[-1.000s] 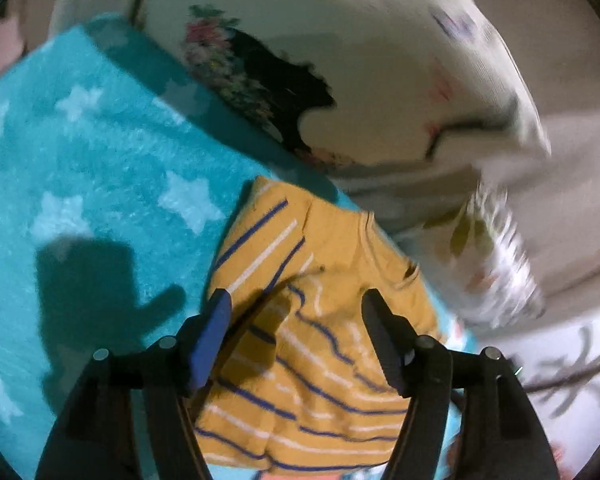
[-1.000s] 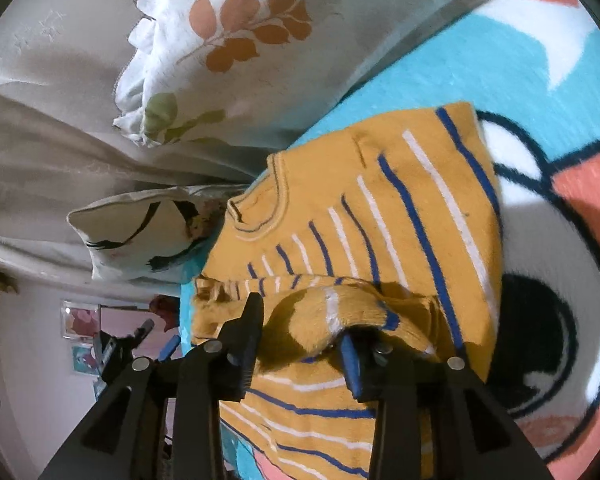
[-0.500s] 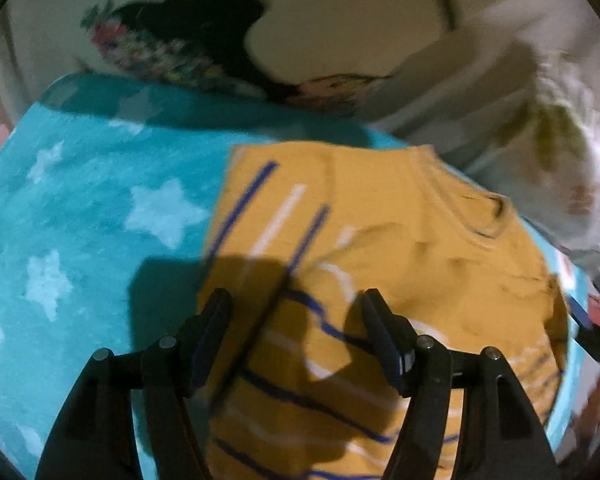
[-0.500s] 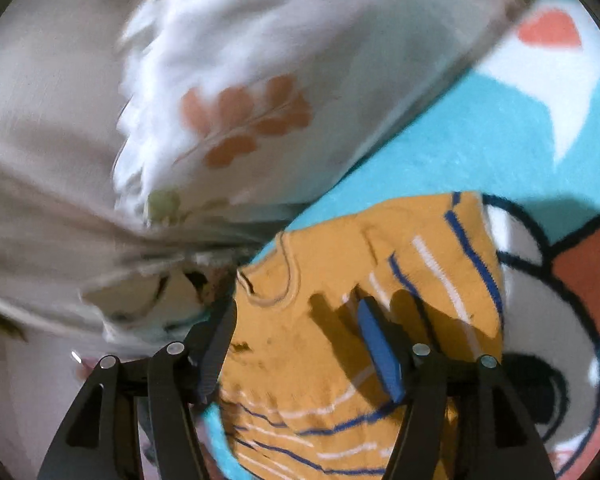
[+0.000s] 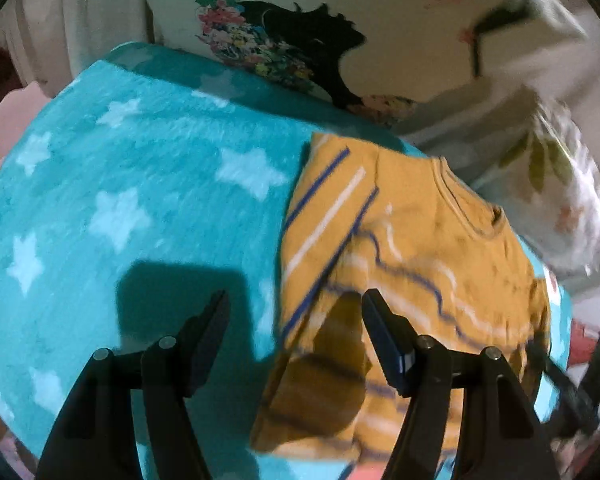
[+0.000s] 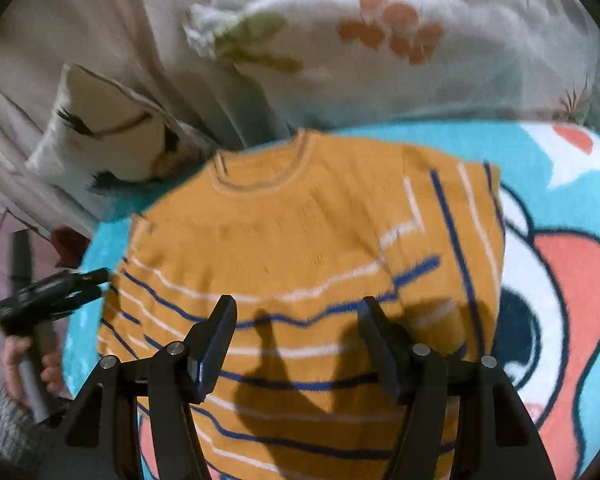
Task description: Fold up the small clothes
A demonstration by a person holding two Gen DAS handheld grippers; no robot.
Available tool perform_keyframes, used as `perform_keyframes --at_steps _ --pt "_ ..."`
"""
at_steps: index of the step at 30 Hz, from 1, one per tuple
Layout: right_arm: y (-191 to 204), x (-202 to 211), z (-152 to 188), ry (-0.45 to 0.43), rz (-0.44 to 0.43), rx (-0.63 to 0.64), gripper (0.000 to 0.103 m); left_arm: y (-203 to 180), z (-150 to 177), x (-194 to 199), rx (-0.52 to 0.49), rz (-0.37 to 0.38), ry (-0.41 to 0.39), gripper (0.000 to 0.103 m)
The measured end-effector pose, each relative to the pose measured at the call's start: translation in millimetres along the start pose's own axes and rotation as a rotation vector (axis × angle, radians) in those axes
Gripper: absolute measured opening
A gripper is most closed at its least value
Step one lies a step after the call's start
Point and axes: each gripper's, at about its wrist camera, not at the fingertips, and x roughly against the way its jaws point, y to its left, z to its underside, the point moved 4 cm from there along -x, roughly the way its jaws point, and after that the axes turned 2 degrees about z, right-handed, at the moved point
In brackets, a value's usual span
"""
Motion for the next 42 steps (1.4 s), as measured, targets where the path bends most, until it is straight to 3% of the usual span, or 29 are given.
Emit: perform_keyframes --at_steps 4,9,10,11,12,18,19,20,22,26,30,31,32,33,35,37,40,41,42 --pt "-7 -8 1 0.014 0.064 0.033 0.067 -4 28 0 -0.119 -0.001 0.047 0.067" --pt "0 -6 0 0.016 0.088 0.054 0.067 3 49 -8 -0.165 0.054 0.101 0.067" --pt "2 -4 2 0.018 0.090 0.057 0.067 5 51 -11 -0.168 0.063 0.109 0.057" --pt "3 -3 4 0.016 0.091 0.055 0.067 6 52 -15 -0.167 0.073 0.126 0.029" --pt "4 -3 5 0.012 0.091 0.051 0.067 8 53 -19 -0.160 0.080 0.149 0.019" --pt "-10 40 11 -0.078 0.069 -0.034 0.067 20 39 -4 -0.154 -0.019 0.071 0.016" --pt "-17 50 14 -0.092 0.069 -0.061 0.067 22 37 -2 -0.173 -0.089 0.055 0.015" --pt "-25 59 18 -0.101 0.075 -0.083 0.067 24 35 0 -0.190 -0.129 0.044 0.015" --pt "-43 74 29 -0.107 0.098 -0.133 0.067 29 33 10 -0.164 -0.106 0.026 0.016" --pt "-67 85 62 -0.050 0.071 -0.218 0.067 28 33 31 -0.139 -0.057 -0.027 0.041" --pt "-65 66 94 0.050 0.050 -0.209 0.065 20 32 39 -0.136 -0.056 -0.066 0.046" --pt "-64 60 98 0.079 0.030 -0.202 0.037 18 32 41 -0.141 -0.082 -0.076 0.050" --pt "-64 56 99 0.093 0.025 -0.198 0.017 17 32 43 -0.147 -0.101 -0.084 0.052" --pt "-69 56 97 0.094 0.042 -0.201 0.009 14 31 42 -0.152 -0.110 -0.092 0.054" --pt "-93 60 91 0.071 0.095 -0.271 0.009 15 32 46 -0.159 -0.135 -0.107 0.064" --pt "-109 68 84 0.054 0.153 -0.320 0.012 17 34 47 -0.167 -0.142 -0.109 0.064" --pt "-92 89 67 -0.023 0.235 -0.227 0.015 14 41 44 -0.199 -0.137 -0.069 0.065" --pt "-84 93 63 -0.042 0.232 -0.211 0.019 13 44 42 -0.209 -0.141 -0.061 0.065" --pt "-71 94 58 -0.065 0.230 -0.181 0.029 11 46 41 -0.215 -0.148 -0.060 0.065"
